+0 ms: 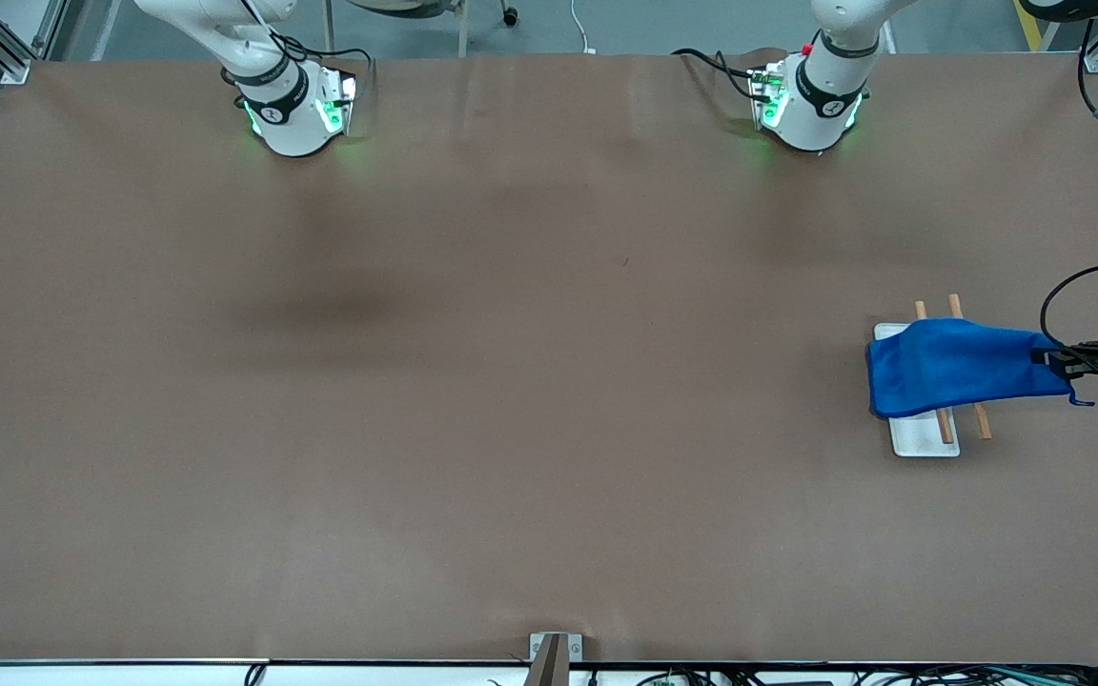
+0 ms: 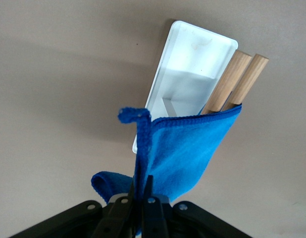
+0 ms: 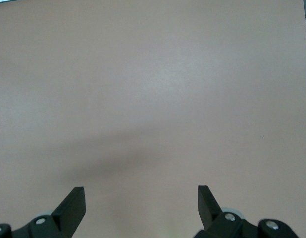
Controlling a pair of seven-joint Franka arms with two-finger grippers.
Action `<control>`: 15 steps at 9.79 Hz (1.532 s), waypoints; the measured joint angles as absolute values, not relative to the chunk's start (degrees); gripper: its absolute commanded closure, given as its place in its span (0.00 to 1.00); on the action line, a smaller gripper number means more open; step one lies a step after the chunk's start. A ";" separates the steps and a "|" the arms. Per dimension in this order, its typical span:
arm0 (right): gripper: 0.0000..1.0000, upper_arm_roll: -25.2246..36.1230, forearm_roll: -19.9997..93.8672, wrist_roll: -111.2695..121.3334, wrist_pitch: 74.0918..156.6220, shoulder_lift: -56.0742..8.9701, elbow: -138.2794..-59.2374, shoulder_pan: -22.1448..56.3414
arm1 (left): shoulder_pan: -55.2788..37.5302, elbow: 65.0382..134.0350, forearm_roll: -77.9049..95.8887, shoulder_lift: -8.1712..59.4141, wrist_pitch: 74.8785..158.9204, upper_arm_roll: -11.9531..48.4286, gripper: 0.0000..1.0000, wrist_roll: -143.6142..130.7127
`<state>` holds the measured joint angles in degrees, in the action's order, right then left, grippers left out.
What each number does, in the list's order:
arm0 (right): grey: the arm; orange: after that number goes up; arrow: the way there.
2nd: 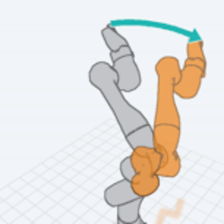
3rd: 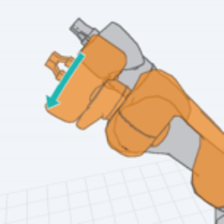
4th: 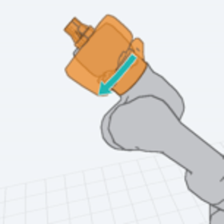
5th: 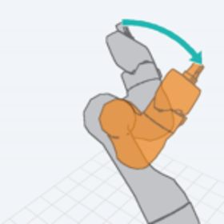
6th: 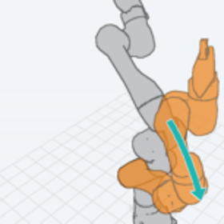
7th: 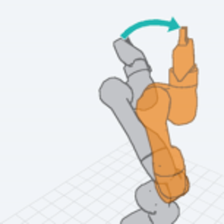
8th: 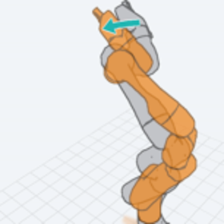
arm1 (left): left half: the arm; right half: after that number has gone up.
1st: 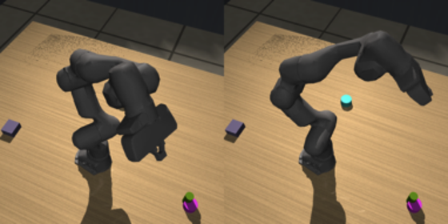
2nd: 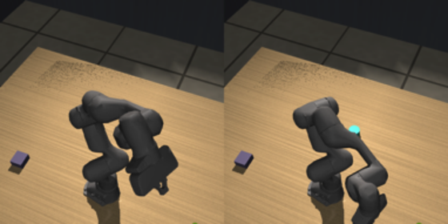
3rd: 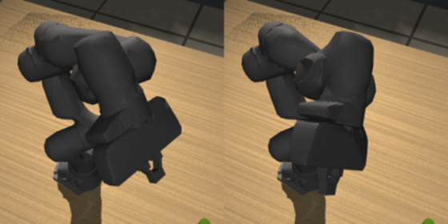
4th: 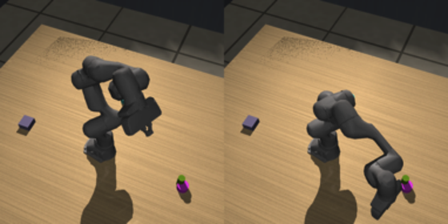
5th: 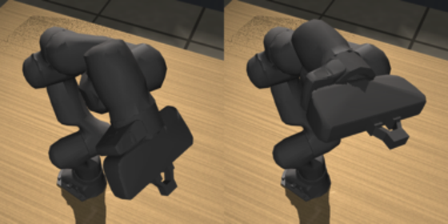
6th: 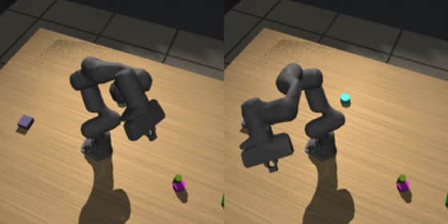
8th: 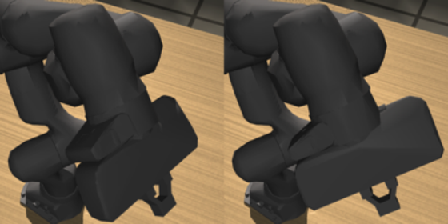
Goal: Right arm passes towel to left arm to hang
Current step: 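Drape the towel over the wooden dowels with the left gripper, then open the left gripper and release the towel onto the dowels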
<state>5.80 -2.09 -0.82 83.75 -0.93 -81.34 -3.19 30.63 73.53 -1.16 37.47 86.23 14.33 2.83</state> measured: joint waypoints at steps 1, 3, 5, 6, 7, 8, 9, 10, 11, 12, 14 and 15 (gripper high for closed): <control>0.00 5.76 -2.09 -0.83 83.74 -0.93 -81.34 -3.18 | 30.83 73.53 -1.16 37.72 86.81 14.32 0.99 3.55; 0.00 5.69 -2.09 -0.86 83.74 -0.93 -81.34 -3.15 | 30.90 73.53 -1.16 38.11 87.28 14.32 0.99 4.16; 0.00 5.68 -2.09 -0.87 83.74 -0.93 -81.34 -3.15 | 30.91 73.53 -1.16 38.24 88.04 14.32 0.99 4.94; 0.00 5.68 -2.09 -0.87 83.74 -0.93 -81.34 -3.15 | 30.97 73.53 -1.17 38.37 88.55 14.30 0.99 5.68; 0.00 5.69 -2.09 -0.87 83.74 -0.93 -81.34 -3.15 | 31.27 73.53 -1.17 38.61 88.80 14.27 0.99 6.40; 0.00 5.68 -2.09 -0.87 83.74 -0.93 -81.35 -3.15 | 31.74 73.53 -1.18 38.98 89.08 14.26 0.99 7.24; 0.00 5.68 -2.09 -0.87 83.74 -0.93 -81.35 -3.15 | 32.12 73.54 -1.18 39.41 89.63 14.25 0.98 7.97; 0.00 5.68 -2.09 -0.87 83.74 -0.93 -81.35 -3.15 | 32.24 73.55 -1.18 39.85 90.03 14.25 0.94 8.50; 0.00 5.67 -2.09 -0.87 83.74 -0.93 -81.34 -3.15 | 32.30 73.55 -1.18 40.38 90.28 14.24 0.87 8.87; 0.00 5.67 -2.09 -0.87 83.74 -0.93 -81.35 -3.15 | 32.53 73.56 -1.18 40.83 90.80 14.22 0.68 9.01; 0.00 5.67 -2.09 -0.87 83.74 -0.93 -81.34 -3.15 | 32.95 73.56 -1.18 41.63 91.67 14.22 0.00 9.78; 0.00 5.67 -2.09 -0.87 83.73 -0.93 -81.34 -3.15 | 33.01 73.56 -1.18 41.88 92.02 14.22 0.00 10.53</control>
<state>5.67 -2.09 -0.87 83.73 -0.93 -81.34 -3.15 33.01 73.56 -1.18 41.88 92.02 14.22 10.53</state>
